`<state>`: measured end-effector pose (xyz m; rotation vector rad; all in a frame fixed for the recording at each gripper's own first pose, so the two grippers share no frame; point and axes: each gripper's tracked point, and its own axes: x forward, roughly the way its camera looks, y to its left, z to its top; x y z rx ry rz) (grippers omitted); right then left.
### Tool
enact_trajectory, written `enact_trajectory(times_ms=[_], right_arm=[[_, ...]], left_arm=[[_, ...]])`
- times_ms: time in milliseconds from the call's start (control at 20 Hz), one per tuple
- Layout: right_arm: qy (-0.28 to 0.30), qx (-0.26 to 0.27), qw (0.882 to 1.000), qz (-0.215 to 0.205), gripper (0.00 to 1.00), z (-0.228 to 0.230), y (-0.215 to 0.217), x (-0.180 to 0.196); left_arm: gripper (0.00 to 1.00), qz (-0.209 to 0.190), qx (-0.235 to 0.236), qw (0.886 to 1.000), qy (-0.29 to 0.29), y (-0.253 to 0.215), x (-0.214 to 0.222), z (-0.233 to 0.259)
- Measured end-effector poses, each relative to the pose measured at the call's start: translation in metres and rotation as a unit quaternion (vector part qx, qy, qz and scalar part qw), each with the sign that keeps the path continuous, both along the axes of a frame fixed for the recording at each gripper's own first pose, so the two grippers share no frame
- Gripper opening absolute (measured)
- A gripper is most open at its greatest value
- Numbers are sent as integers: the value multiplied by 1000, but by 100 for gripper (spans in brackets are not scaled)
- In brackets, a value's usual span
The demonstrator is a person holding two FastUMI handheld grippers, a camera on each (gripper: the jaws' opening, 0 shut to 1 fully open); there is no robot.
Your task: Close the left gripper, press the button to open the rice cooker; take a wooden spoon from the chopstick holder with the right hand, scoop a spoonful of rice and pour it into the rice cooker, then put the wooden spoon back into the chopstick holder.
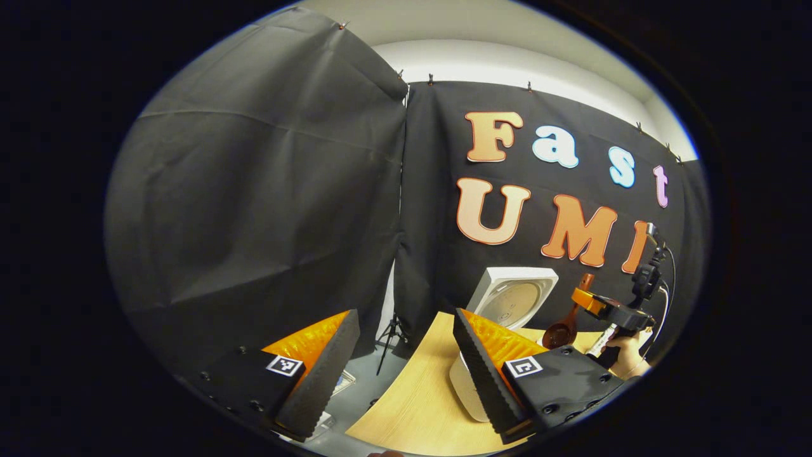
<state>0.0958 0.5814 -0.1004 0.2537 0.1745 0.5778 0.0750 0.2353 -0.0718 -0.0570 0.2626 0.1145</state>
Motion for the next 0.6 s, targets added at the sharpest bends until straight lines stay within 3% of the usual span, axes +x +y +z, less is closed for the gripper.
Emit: enact_trajectory(times_ms=[350,600], right_arm=[[78,116,988,-72,2,15,-96,12],[77,131,977,-152,2,7,-203,22]], left_arm=[[100,-11,-12,1000,-12,-21,5,8],[100,-27,-13,999,-22,-51,22,17]])
